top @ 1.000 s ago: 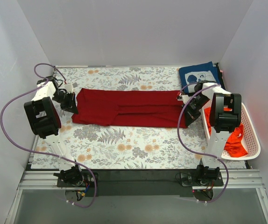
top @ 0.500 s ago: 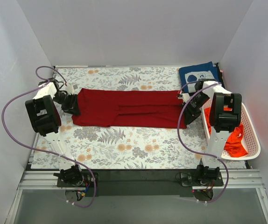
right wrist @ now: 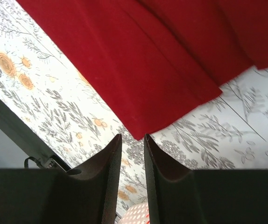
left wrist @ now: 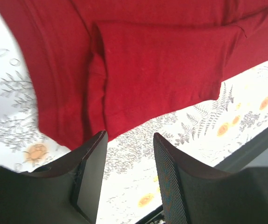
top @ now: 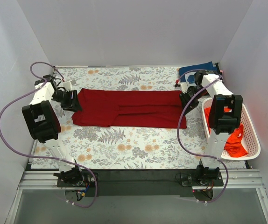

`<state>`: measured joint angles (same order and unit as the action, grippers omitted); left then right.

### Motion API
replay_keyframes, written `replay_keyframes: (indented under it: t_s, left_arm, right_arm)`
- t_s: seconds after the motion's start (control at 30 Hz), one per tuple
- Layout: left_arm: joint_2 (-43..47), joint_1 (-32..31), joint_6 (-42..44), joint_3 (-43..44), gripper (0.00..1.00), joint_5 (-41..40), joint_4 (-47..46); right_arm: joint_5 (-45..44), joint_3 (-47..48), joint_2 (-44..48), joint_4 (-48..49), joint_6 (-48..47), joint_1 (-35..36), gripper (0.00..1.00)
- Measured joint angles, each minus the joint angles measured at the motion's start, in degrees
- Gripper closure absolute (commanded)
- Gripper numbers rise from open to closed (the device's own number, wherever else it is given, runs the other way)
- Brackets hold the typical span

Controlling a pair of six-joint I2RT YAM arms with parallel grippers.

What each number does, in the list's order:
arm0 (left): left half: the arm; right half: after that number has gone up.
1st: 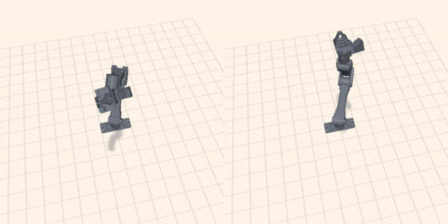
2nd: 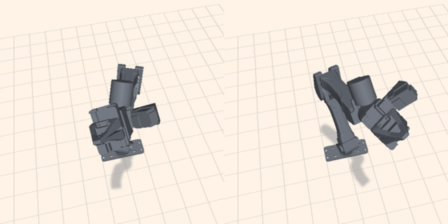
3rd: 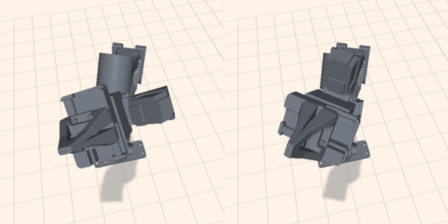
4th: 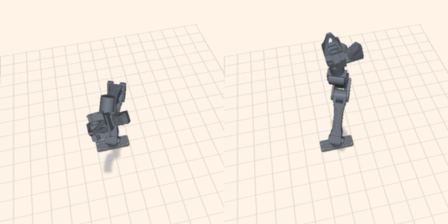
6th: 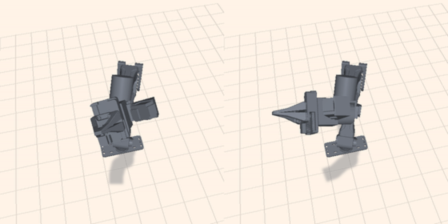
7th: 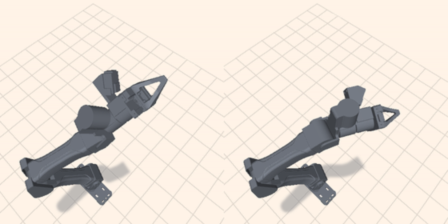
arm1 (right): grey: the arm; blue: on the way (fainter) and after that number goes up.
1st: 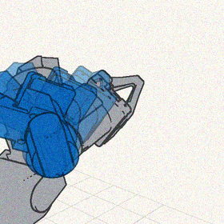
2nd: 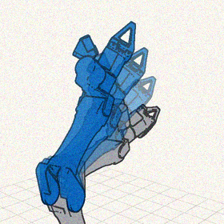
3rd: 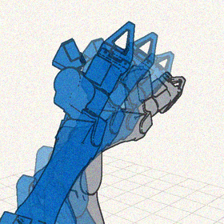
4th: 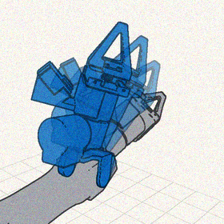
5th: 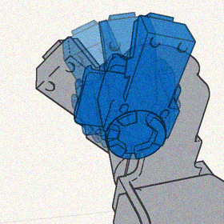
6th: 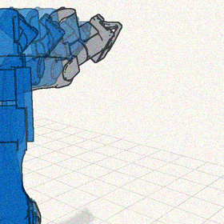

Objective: Fold and stack the t-shirts
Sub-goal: Fold the tshirt

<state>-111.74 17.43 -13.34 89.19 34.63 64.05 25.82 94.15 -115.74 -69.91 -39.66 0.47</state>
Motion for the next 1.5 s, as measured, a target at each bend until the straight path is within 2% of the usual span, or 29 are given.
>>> replay_keyframes:
  t_s: [0.2, 0.37, 0.53, 0.57, 0.67, 0.73, 0.93, 1.1, 1.3, 1.5]
  left_arm:
    - [0.5, -0.5, -1.7, -4.9, 0.57, -0.6, -1.0]
    - [0.5, -1.3, -2.2, -6.7, 0.57, -1.9, -1.5]
    - [0.5, -2.3, -2.8, -9.4, 0.57, -3.2, -2.8]
    - [0.5, -2.5, -3.0, -10.0, 0.57, -3.8, -3.1]
    - [0.5, -2.9, -3.9, -11.2, 0.57, -5.1, -4.2]
    - [0.5, -3.0, -4.3, -11.6, 0.57, -5.8, -5.0]
    - [0.5, -4.0, -6.0, -13.4, 0.61, -7.1, -7.6]
    - [0.6, -5.0, -7.0, -14.8, 0.61, -8.6, -8.5]
    - [1.8, -5.2, -7.7, -15.4, 0.59, -11.4, -8.8]
    - [2.3, -4.9, -7.9, -15.4, 0.56, -13.9, -9.0]
  right_arm:
    - [0.0, 0.0, -2.9, 1.9, 0.5, 4.5, 0.69]
    - [-0.6, 0.0, -5.3, 3.3, 0.6, 4.9, 0.66]
    - [3.1, 0.9, -3.2, 5.7, 1.6, 6.9, 0.58]
    - [4.3, 1.1, -2.5, 6.6, 2.5, 8.2, 0.57]
    - [7.5, 1.5, -0.7, 10.9, 6.9, 13.5, 0.42]
    - [9.2, 1.8, -0.4, 15.3, 11.1, 18.5, 0.39]
    - [11.6, 3.7, -2.9, 28.9, 24.3, 33.0, 0.4]
    - [12.1, 5.7, -6.8, 35.2, 30.0, 40.5, 0.43]
    - [10.0, 5.3, -7.8, 37.0, 31.2, 41.1, 0.5]
    - [5.8, 1.3, -8.0, 38.1, 30.9, 39.3, 0.51]
